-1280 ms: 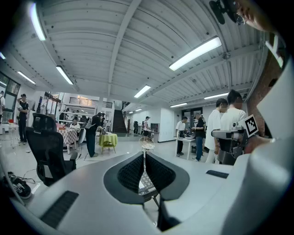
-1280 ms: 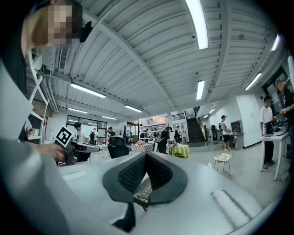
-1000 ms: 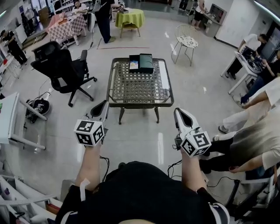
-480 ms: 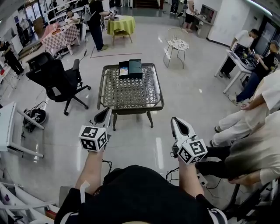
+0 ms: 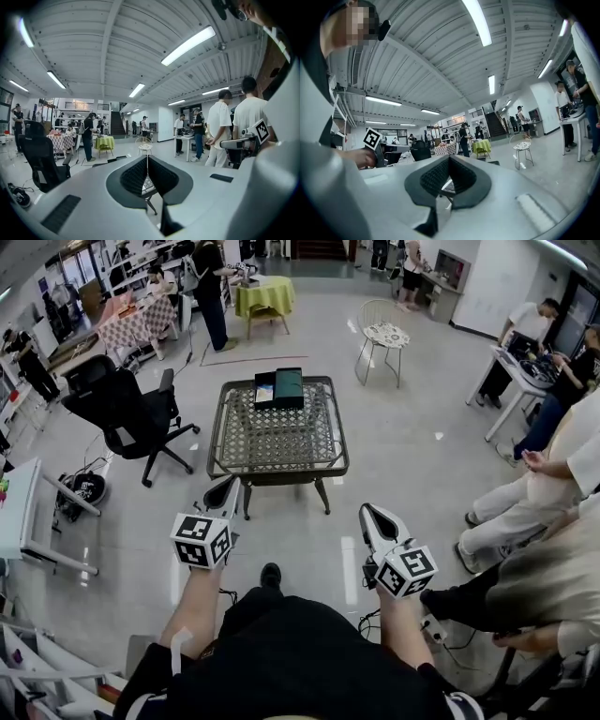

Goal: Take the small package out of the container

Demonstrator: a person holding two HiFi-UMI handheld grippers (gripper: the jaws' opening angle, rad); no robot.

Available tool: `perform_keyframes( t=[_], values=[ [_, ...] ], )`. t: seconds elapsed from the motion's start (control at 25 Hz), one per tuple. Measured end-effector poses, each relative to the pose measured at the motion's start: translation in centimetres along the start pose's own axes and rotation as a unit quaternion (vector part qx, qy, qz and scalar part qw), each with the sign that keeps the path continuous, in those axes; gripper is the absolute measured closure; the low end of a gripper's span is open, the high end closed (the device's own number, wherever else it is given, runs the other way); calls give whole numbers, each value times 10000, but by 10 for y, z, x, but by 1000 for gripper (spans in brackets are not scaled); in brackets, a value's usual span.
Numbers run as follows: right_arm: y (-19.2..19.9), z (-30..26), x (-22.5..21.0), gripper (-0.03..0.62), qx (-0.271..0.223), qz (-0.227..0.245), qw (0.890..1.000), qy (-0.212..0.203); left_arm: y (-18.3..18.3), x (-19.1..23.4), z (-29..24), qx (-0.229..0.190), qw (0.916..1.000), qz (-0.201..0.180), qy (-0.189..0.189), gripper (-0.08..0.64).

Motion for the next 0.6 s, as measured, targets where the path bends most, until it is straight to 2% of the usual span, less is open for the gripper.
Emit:
perform_keyframes(
  t=[0.28, 0.6],
  values=[
    [19, -12, -11, 583, 286, -310, 9991, -70, 11, 10, -20, 126, 9998, 145, -59, 549],
    [33, -59, -47, 583, 591, -504, 9969, 108, 13, 36, -94, 185, 9992, 333, 149, 549]
  ],
)
Point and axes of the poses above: the fingertips, and each gripper's own axes: z backward along the fingers, x to its left, y out of its underside, the point moved 1 cm from there along z, backward along the fingers
